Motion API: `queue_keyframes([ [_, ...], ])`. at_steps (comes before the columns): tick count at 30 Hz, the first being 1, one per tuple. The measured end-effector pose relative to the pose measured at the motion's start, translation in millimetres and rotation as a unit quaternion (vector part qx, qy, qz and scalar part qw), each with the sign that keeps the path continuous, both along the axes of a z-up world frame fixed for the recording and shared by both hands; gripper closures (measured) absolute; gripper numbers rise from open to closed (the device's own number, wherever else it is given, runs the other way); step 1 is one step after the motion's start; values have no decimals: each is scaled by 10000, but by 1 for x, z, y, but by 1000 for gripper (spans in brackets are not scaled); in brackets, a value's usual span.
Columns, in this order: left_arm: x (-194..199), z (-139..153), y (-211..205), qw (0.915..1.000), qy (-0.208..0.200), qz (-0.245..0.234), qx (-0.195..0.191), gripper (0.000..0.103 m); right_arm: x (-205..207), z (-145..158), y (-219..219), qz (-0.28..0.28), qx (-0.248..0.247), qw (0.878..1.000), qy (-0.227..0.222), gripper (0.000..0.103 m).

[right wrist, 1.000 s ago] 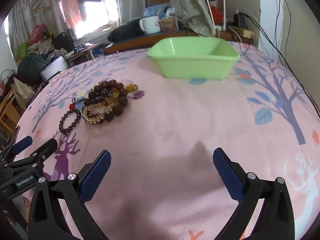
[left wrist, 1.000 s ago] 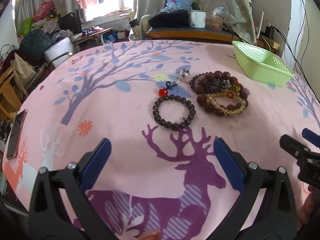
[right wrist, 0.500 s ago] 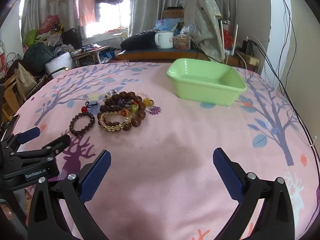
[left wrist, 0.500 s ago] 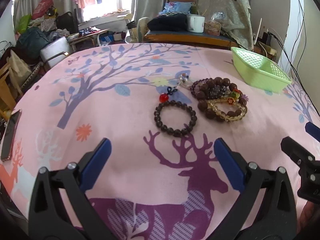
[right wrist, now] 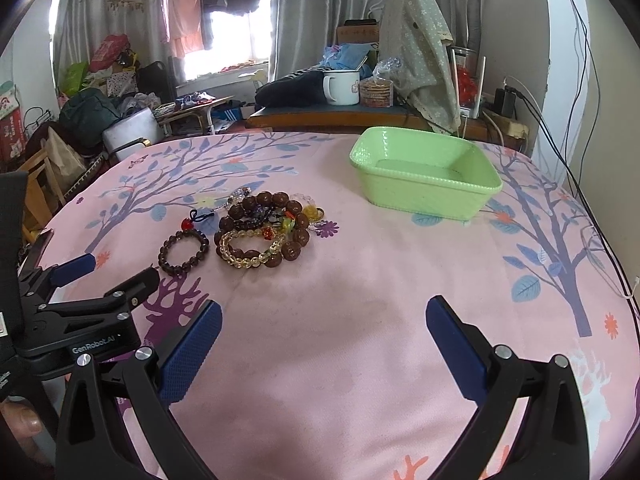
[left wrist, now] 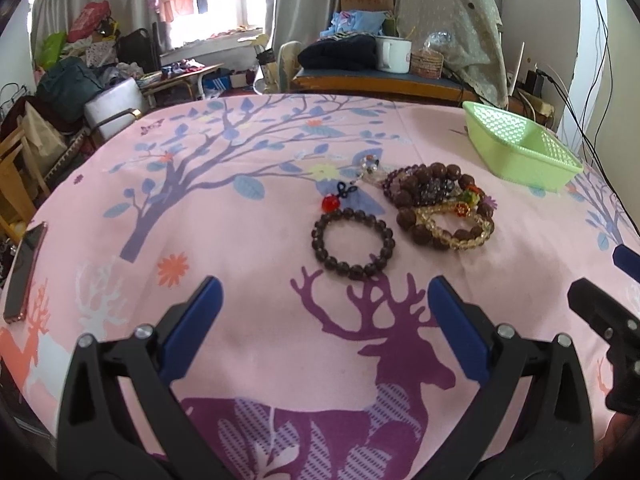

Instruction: Organize jewelry

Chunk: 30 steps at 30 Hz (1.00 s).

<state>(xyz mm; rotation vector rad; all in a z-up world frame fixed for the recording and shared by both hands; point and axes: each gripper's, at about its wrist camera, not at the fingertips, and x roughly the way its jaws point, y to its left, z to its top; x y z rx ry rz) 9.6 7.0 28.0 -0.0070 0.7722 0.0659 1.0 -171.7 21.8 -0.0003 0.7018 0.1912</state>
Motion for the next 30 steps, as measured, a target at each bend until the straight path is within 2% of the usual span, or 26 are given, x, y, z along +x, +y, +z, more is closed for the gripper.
queue_keyframes([
  [5, 1, -4, 1, 9999, 106, -121, -27, 4, -2, 2, 0, 56, 87, 9999, -38, 25],
  [11, 2, 0, 12, 9998, 35, -170, -17, 4, -3, 5, 0, 113, 243, 9996, -72, 25],
  [16, 9, 0, 23, 9999, 93, -87, -65, 4, 0, 3, 6, 156, 218, 9996, -20, 25],
  [30, 8, 10, 24, 9999, -101, -47, -7, 4, 8, 0, 11, 98, 176, 9998, 54, 25],
])
